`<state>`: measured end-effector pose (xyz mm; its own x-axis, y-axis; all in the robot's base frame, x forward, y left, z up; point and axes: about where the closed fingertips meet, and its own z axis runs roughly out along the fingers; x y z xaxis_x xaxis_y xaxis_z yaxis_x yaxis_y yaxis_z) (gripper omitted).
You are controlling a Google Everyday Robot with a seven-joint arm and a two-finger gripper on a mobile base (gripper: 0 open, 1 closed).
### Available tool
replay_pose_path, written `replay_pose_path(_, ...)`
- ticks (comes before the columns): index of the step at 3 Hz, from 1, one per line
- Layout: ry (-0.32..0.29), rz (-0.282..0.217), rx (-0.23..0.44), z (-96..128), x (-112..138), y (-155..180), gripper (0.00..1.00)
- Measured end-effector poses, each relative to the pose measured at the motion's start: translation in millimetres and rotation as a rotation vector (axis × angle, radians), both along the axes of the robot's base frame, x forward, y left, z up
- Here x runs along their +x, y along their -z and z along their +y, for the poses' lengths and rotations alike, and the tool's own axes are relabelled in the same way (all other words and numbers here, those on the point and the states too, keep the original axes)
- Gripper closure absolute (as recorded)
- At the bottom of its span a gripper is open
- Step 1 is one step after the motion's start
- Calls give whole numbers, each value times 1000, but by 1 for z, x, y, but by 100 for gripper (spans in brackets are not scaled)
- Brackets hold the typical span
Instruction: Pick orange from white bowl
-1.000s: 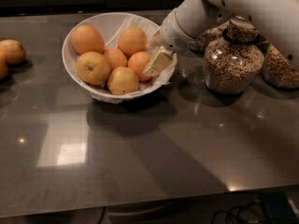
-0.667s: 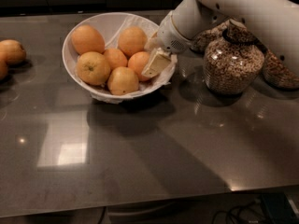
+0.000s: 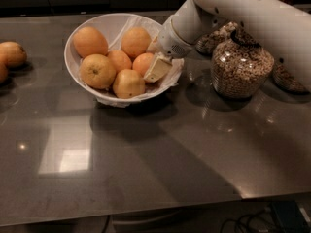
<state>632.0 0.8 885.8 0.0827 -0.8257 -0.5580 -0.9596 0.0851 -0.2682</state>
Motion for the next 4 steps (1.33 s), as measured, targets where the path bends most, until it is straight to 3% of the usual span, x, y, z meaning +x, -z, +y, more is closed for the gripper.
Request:
replay_pose_path(2,-2,19,-1,2,1,3,53)
replay_pose_path(4,-1,26,0,0,1,2,96)
